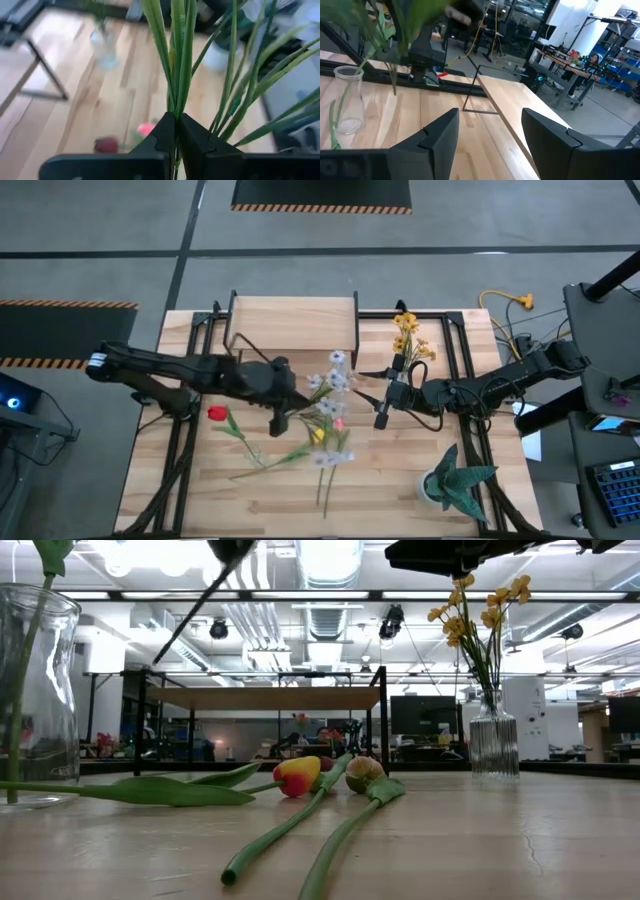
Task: Pick and place flowers into a vace then onto a shelf
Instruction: Put the white flowers into the left transparent vase
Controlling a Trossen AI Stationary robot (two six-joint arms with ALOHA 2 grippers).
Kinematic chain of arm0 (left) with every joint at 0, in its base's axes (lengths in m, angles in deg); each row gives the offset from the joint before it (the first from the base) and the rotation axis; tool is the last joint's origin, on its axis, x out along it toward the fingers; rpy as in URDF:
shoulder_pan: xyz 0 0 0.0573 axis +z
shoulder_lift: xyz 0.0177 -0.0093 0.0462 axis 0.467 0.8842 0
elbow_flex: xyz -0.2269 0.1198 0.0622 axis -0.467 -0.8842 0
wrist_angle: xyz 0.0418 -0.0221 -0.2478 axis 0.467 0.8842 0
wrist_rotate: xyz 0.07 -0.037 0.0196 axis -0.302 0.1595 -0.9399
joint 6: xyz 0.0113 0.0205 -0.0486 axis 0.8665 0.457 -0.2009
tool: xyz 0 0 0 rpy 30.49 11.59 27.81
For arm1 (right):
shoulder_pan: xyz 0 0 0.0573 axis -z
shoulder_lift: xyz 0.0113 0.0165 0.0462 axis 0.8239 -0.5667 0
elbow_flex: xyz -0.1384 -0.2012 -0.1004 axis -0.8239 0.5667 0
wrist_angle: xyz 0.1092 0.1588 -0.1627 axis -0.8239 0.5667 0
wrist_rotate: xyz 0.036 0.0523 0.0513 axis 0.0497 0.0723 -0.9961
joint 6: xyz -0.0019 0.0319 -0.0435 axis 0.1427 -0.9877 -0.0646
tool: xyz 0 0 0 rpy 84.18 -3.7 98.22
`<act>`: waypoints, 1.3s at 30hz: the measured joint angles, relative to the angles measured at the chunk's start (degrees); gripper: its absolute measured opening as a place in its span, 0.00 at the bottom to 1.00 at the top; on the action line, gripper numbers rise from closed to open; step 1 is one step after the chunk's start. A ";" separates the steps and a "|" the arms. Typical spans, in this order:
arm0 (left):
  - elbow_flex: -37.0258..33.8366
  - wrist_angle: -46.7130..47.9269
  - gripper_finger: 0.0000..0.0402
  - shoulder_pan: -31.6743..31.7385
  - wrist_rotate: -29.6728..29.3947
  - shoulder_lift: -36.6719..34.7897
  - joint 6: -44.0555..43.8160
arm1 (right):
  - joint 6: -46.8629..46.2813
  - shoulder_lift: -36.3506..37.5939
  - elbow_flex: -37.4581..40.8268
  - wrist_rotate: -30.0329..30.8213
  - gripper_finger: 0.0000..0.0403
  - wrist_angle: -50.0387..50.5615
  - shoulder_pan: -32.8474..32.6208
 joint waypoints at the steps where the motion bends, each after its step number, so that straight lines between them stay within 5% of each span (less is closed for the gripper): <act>1: -0.29 -1.47 0.00 -0.60 -0.02 -0.79 -0.06 | 0.00 0.00 0.00 0.01 0.51 0.02 0.00; 17: -0.71 -3.48 0.00 -13.40 -0.34 -7.30 -0.14 | -0.21 0.00 0.00 0.01 0.51 0.00 0.00; 30: -1.70 -1.00 0.00 -16.12 -1.21 -8.34 -2.76 | -0.21 0.02 0.00 -0.01 0.51 0.02 0.02; 39: -8.49 -3.31 0.00 -17.38 -5.63 -10.44 -3.48 | -0.21 0.02 0.00 0.01 0.51 0.01 -0.01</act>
